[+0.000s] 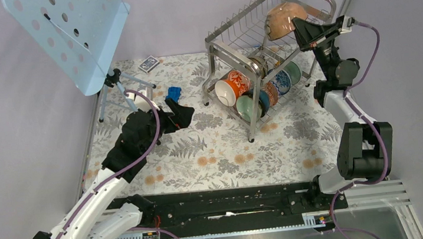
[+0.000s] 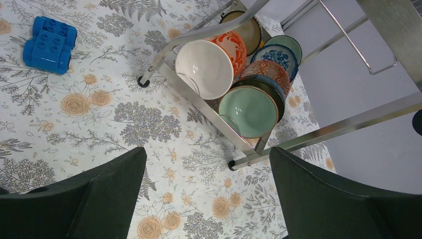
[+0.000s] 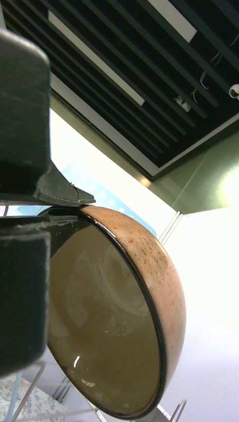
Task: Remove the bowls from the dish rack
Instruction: Pick up the bowl from the dish rack, then place the bowl at the center of the board.
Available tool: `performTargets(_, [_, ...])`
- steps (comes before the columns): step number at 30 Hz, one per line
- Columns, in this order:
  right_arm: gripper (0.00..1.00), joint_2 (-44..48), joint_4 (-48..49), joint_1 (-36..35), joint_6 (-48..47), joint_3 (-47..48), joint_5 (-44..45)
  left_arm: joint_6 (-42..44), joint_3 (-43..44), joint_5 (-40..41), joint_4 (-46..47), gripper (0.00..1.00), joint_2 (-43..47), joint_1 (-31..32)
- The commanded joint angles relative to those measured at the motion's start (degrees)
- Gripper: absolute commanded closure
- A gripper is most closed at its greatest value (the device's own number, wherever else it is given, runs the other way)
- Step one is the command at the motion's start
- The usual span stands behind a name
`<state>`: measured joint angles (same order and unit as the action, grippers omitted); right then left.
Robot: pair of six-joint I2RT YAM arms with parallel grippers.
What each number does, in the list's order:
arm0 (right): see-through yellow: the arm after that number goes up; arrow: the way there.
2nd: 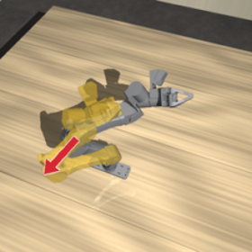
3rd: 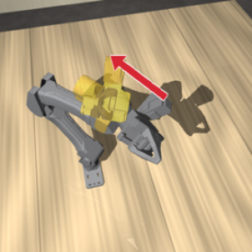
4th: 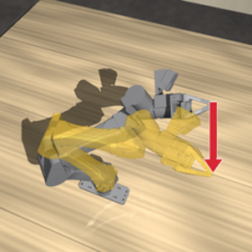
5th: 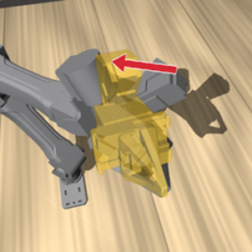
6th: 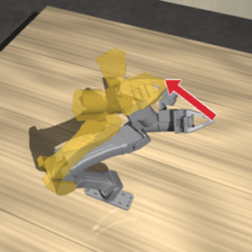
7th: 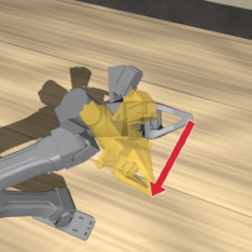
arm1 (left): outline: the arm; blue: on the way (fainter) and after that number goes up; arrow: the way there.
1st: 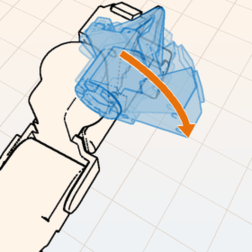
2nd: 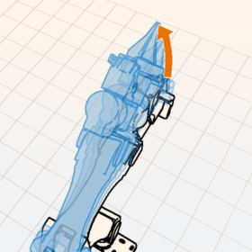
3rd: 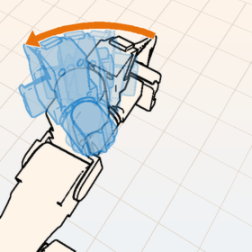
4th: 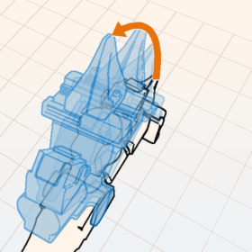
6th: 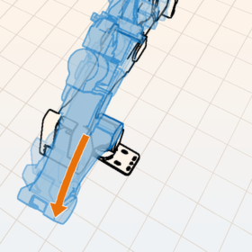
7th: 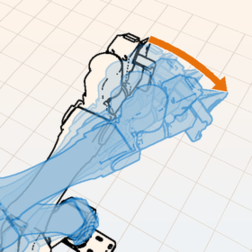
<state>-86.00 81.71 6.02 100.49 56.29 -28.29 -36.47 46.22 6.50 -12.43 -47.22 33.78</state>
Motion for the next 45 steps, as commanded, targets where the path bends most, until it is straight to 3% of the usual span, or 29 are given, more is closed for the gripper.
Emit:
performTargets(1, [1.0, 1.62, 10.75, -0.41, 0.19, 6.89, 1.23, -0.22, 0.46, 1.14, 1.35, 0.01, 1.1, 0.04])
performTargets(12, [1.0, 2.16, 3.35, -3.77, -4.18, 15.87, -1.7, -0.39, 2.24, 2.57, -1.53, 0.01, 2.39, 0.06])
performTargets(15, [1.0, 6.38, -8.22, -7.13, -15.14, 20.21, -6.65, 0.0, 4.1, 4.67, -4.91, 0.01, 2.84, 0.06])
performTargets(20, [1.0, 14.74, -38.44, -15.58, -39.53, 29.11, -9.96, 1.91, 6.39, 7.82, -9.2, 0.01, 4.77, 0.06])
performTargets(23, [1.0, 16.81, -46.16, -18.63, -44.99, 33.32, -11.06, 2.38, 7.48, 8.6, -10.66, 0.01, 6.18, 0.06])
performTargets(29, [1.0, 22.45, -69.61, -26.89, -64.93, 38.04, -8.99, 2.43, 8.67, 8.28, -12.87, 0.01, 8.86, 0.06])
performTargets(35, [1.0, 26.04, -85.72, -29.71, -73.7, 42.29, -11.03, 2.15, 9.76, 8.06, -15.98, 0.01, 10.13, 0.06])
performTargets(45, [1.0, 24.88, -89.37, -31.82, -74.86, 44.86, -14.4, 1.05, 11.04, 6.98, -20.53, 0.01, 10.38, 0.06])
